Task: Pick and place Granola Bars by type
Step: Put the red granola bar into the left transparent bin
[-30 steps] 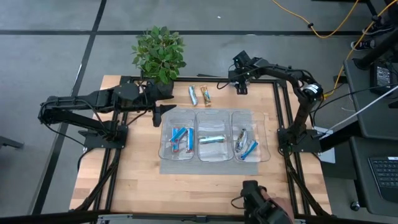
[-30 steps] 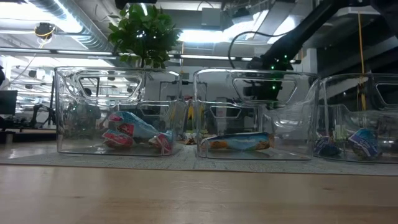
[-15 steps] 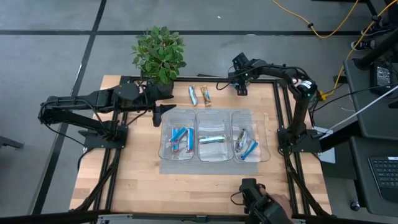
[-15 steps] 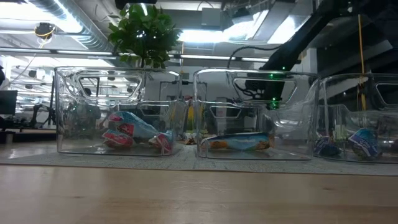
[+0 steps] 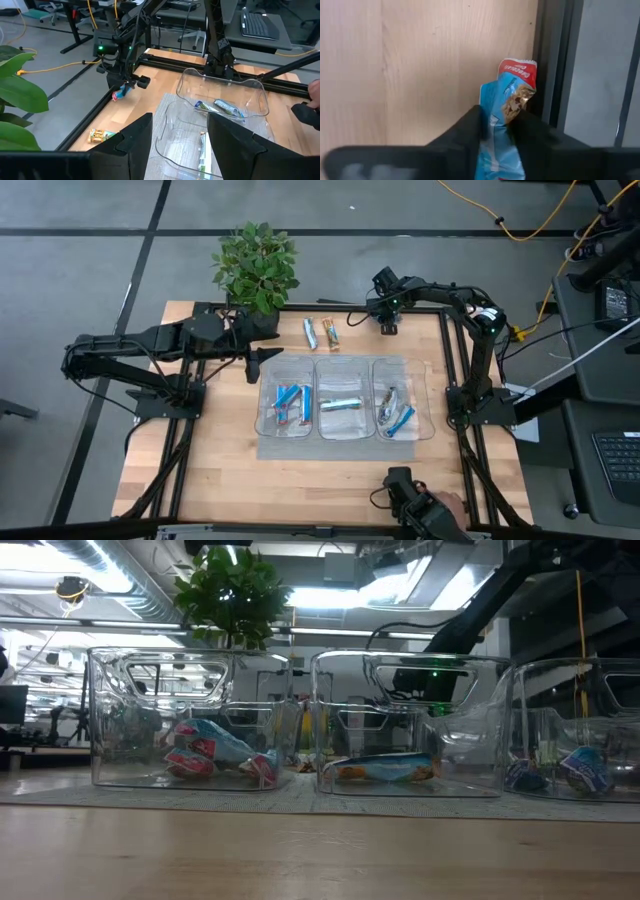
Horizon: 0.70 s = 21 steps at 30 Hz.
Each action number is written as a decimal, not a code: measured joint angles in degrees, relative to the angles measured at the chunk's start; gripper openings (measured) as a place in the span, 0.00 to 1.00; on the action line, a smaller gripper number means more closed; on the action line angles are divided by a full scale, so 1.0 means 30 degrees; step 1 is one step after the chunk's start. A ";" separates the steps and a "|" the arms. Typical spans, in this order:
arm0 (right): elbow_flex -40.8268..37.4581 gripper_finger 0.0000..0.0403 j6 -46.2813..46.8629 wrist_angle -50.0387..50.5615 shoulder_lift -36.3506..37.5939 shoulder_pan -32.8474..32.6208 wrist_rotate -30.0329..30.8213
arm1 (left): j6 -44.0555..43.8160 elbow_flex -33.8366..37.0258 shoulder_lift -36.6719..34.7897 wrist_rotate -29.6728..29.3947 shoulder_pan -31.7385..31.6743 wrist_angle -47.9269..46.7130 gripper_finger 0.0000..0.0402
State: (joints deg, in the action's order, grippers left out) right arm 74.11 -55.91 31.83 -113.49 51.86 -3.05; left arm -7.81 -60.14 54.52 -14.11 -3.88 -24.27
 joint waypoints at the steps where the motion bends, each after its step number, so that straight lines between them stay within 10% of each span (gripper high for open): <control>1: 0.0000 0.23 0.0016 0.0004 0.0000 0.0000 0.0000 | 0.0000 0.0000 0.0000 0.0000 0.0007 0.0000 0.45; 8: 0.0036 0.05 0.0032 0.0675 0.0001 0.0000 0.0000 | 0.0000 0.0000 0.0000 0.0000 0.0002 0.0000 0.45; 21: -0.0007 0.06 0.0558 0.2248 0.1169 -0.0138 0.0641 | 0.0183 -0.0004 0.0000 0.0029 0.0006 -0.0152 0.45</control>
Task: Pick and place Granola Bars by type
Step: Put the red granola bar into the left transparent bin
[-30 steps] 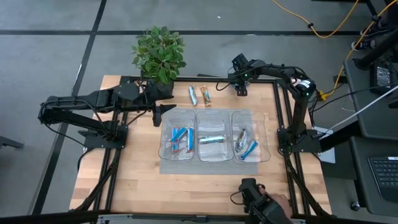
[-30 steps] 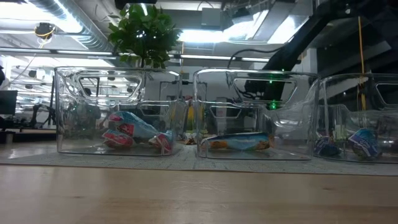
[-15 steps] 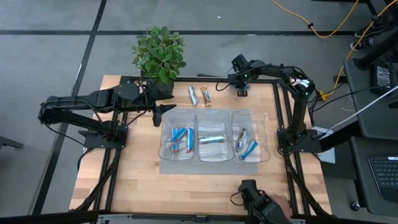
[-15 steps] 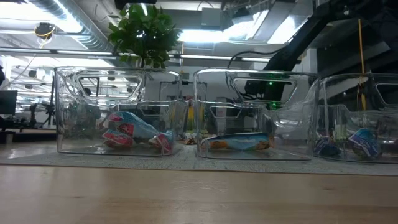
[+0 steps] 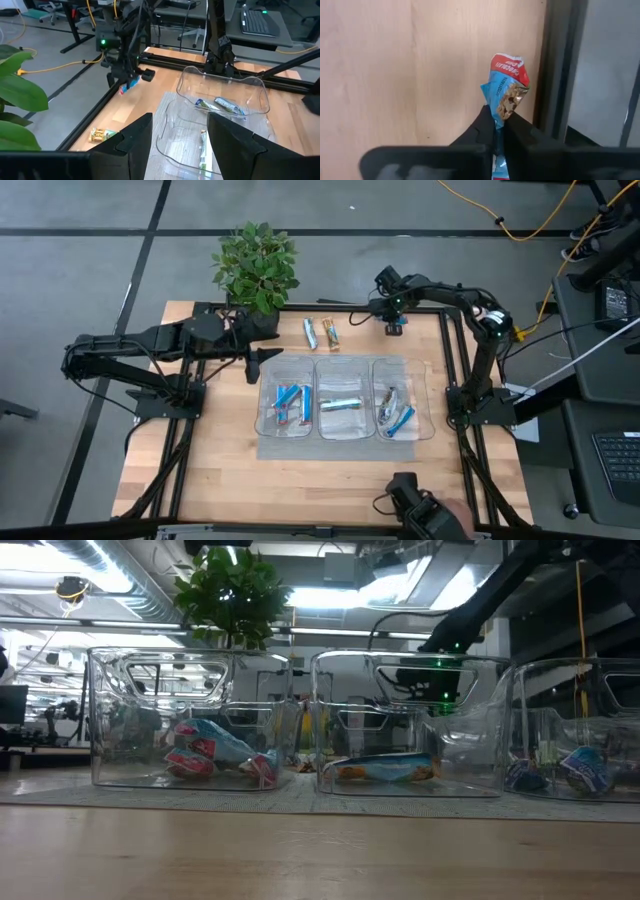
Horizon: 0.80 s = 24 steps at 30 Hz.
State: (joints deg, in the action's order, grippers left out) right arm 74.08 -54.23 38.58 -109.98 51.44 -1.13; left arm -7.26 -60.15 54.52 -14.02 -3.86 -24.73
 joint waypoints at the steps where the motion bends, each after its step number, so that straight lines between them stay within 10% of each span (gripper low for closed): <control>1: 0.0002 0.05 0.0133 0.0138 0.0200 0.0000 -0.0012 | 0.0077 -0.0002 0.0000 0.0007 -0.0006 -0.0071 0.45; 24: 0.0007 0.08 0.4435 0.3299 0.7861 -0.0658 -0.2714 | 0.0181 -0.0003 0.0000 0.0058 0.0002 -0.0723 0.45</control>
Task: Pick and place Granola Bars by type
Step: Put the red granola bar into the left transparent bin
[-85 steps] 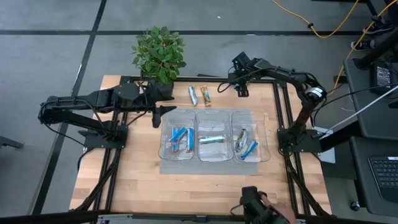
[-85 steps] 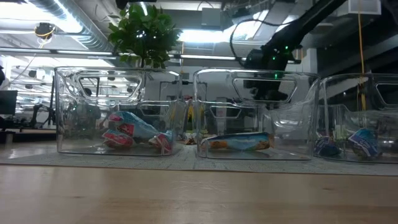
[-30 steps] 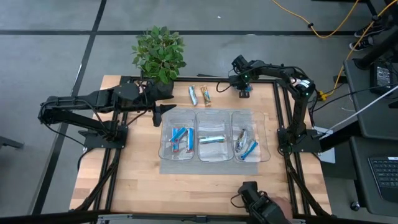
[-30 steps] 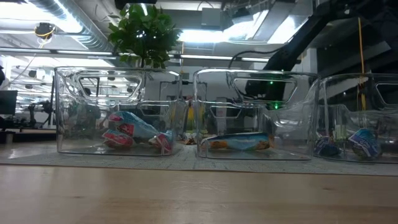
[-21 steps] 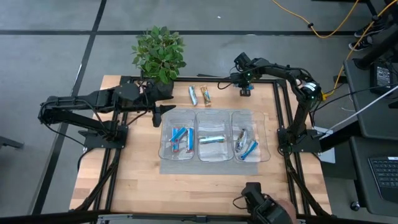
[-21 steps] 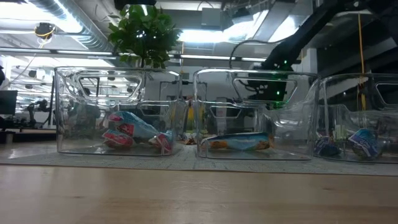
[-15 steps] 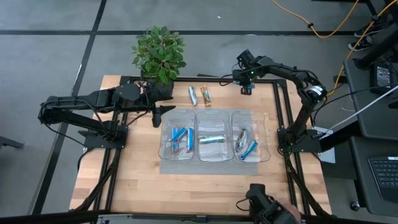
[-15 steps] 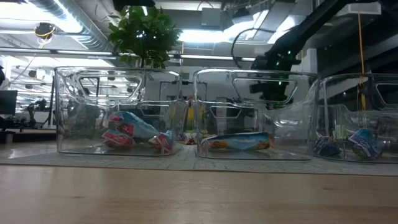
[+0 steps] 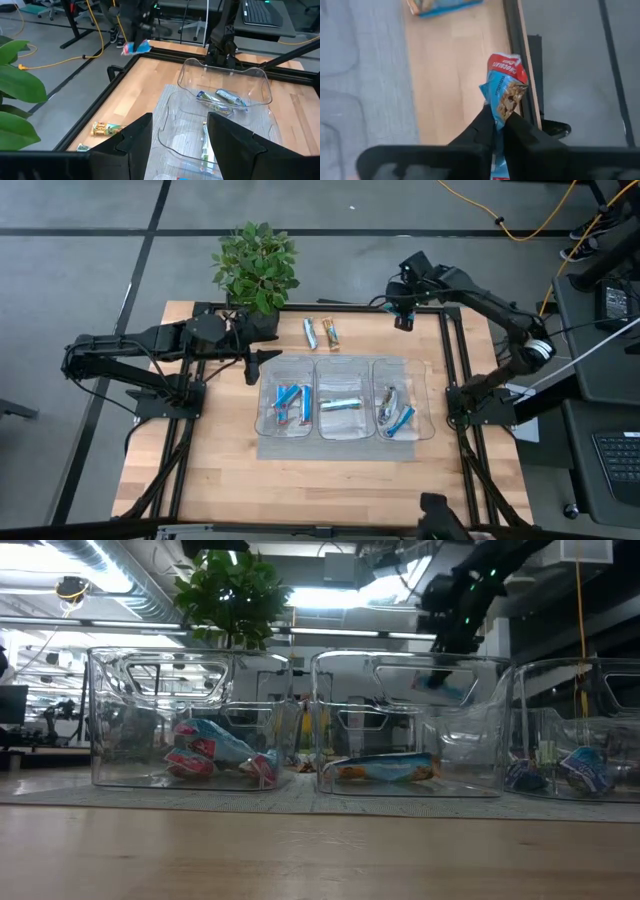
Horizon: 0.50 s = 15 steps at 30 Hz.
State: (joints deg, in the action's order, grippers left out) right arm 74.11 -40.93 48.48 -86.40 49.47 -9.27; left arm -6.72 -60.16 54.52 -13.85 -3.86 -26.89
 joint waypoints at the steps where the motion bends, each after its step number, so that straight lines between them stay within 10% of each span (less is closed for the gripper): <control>1: 0.0000 0.09 0.0126 0.0074 0.0395 -0.0147 -0.0006 | 0.0000 0.0000 0.0000 0.0000 0.0000 0.0000 0.45; 15: 0.0000 0.07 0.4583 0.0391 0.5169 -0.3192 -0.1956 | 0.0510 0.0000 0.0000 0.0007 0.0000 0.0006 0.45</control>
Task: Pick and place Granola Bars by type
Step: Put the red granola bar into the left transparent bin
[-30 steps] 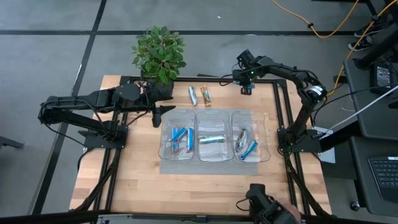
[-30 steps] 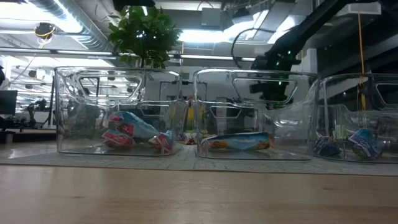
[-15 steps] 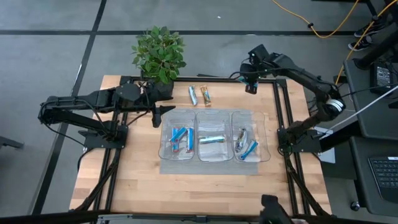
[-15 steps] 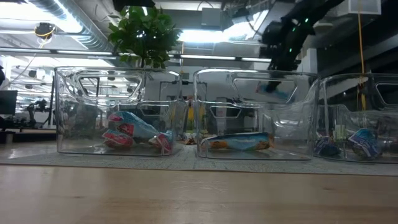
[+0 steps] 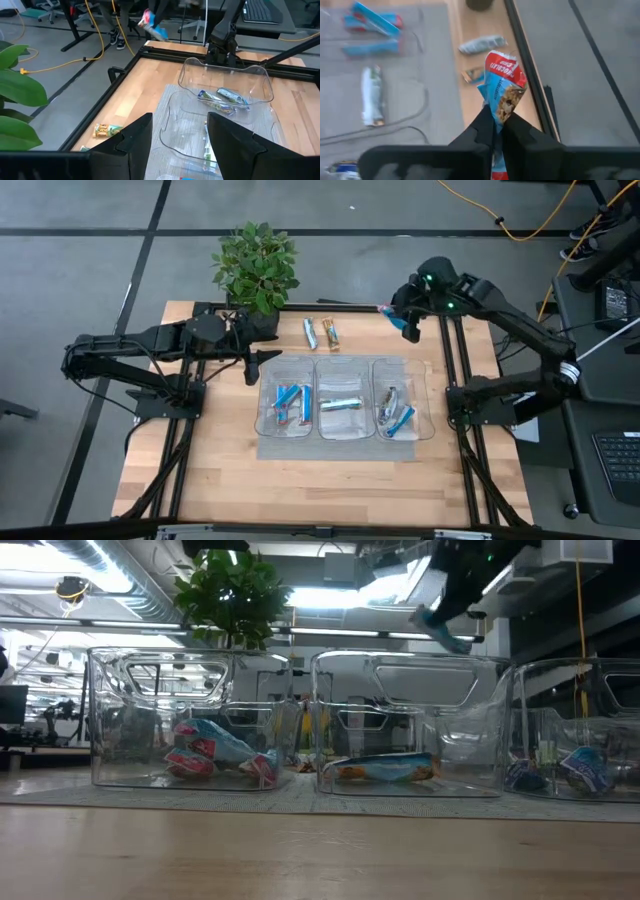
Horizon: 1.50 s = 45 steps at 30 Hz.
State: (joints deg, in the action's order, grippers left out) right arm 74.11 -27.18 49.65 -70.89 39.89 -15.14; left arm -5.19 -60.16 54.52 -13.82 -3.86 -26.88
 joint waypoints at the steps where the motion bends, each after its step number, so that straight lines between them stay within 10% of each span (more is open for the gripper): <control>1: 0.0000 0.08 0.0361 -0.0007 0.0269 -0.0350 0.0000 | 0.0071 0.0000 0.0000 0.0000 0.0000 0.0001 0.45; 22: 0.0022 0.03 0.5481 -0.8462 0.2251 -0.8299 0.0363 | 0.2604 0.0000 0.0000 0.2595 0.0022 0.2187 0.45; 45: 0.0022 0.08 0.5475 -1.6025 -0.1327 -1.1610 0.2171 | 0.4000 -0.0005 0.2308 0.3017 0.0015 0.6638 0.52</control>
State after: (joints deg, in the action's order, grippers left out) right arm 74.17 -10.75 1.57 -74.88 5.06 -8.62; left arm 6.81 -60.18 61.45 -4.77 -3.81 -6.96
